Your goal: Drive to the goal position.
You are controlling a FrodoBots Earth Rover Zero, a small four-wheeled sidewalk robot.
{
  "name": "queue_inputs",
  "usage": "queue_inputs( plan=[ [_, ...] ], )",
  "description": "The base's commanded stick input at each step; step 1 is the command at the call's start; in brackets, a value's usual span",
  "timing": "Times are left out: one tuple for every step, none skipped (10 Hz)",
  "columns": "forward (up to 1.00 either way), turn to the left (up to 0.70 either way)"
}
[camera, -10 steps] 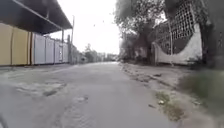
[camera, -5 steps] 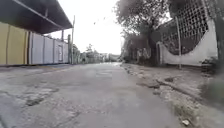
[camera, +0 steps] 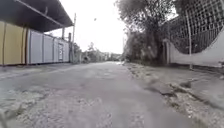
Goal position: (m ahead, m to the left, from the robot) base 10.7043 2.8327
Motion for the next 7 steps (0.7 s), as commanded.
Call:
queue_inputs(
  plan=[
    [1.0,-0.4],
    [1.0,-0.4],
    [1.0,-0.39],
    [1.0,-0.24],
    [1.0,0.0],
    [1.0,0.0],
    [1.0,0.0]
  ],
)
